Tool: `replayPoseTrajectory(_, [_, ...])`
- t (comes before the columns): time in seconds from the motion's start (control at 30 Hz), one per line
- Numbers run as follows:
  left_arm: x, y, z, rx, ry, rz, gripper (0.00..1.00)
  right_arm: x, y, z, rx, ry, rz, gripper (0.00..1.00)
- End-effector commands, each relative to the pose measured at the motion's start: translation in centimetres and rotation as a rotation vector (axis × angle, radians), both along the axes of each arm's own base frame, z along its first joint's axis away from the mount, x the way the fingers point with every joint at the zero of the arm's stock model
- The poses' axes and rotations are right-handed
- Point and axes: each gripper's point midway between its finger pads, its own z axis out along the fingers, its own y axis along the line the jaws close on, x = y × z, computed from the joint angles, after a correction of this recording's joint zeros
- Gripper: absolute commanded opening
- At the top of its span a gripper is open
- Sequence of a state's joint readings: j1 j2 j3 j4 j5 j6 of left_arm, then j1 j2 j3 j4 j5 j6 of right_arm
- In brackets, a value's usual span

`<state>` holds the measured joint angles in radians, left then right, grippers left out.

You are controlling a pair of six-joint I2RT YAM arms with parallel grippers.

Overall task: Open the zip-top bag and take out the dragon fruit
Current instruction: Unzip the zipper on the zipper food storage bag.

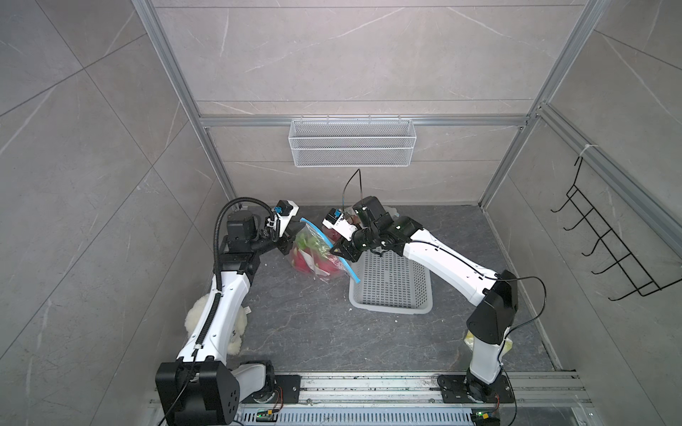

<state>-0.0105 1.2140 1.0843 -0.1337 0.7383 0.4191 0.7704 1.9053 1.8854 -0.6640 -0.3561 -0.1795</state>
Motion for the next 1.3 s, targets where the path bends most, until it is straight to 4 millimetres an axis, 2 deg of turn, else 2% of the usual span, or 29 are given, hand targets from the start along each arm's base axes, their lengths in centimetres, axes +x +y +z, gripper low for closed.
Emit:
replayPoseTrajectory(0.0, [-0.7, -0.3, 2.1, -0.018, -0.069, -0.027, 0.0, 0.8, 0.1, 0.7, -0.014, -0.046, -0.017, 0.32])
replayPoseTrajectory(0.13, [-0.8, -0.3, 2.1, -0.016, -0.071, -0.029, 0.0, 1.3, -0.2, 1.2, -0.027, -0.083, -0.023, 0.34])
replayPoseTrajectory(0.27, [-0.8, -0.3, 2.1, -0.016, -0.069, -0.028, 0.0, 0.1, 0.5, 1.2, -0.007, -0.031, 0.039, 0.19])
replayPoseTrajectory(0.6, [-0.9, -0.2, 2.1, -0.011, -0.074, -0.025, 0.0, -0.5, 0.2, -0.9, -0.032, 0.018, 0.042, 0.23])
replayPoseTrajectory(1.0, [-0.9, -0.2, 2.1, -0.009, -0.075, -0.021, 0.0, -1.1, -0.3, -1.0, -0.033, 0.041, 0.04, 0.13])
replayPoseTrajectory(1.27, [-0.7, 0.0, 2.0, -0.002, -0.075, -0.006, 0.0, -1.6, -0.9, -1.3, -0.047, 0.066, 0.026, 0.01])
